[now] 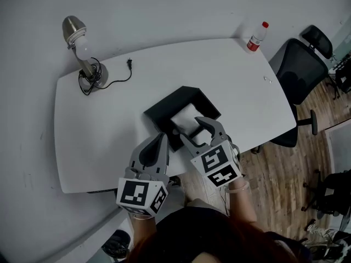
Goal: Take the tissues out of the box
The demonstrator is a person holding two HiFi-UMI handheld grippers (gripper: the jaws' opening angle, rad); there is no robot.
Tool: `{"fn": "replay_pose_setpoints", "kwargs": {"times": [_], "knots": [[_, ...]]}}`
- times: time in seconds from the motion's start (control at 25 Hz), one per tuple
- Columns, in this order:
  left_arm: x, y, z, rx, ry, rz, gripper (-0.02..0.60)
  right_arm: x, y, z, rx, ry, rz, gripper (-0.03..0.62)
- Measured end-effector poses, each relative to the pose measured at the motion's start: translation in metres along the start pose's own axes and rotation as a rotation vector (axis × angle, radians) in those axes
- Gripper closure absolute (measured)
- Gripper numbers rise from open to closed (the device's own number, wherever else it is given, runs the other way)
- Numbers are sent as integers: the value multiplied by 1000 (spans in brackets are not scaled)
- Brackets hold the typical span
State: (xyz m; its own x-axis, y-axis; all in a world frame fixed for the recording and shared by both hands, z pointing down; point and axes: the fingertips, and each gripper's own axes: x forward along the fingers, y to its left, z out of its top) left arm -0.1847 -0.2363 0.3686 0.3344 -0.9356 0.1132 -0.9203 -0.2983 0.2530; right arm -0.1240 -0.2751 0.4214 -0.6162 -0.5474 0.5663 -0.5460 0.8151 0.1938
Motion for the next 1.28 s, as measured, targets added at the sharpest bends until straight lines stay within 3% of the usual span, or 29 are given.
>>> {"fn": "replay_pose_setpoints", "kwargs": {"times": [0.44, 1.04, 1.28], "knots": [[11, 24, -7, -49, 16, 4, 560, 35, -8, -24, -25, 216, -14, 324], [16, 42, -14, -92, 27, -5, 560, 62, -7, -42, -6, 420, 24, 315], [18, 47, -11, -93, 24, 0, 560, 66, -12, -51, -30, 521, -17, 316]]}}
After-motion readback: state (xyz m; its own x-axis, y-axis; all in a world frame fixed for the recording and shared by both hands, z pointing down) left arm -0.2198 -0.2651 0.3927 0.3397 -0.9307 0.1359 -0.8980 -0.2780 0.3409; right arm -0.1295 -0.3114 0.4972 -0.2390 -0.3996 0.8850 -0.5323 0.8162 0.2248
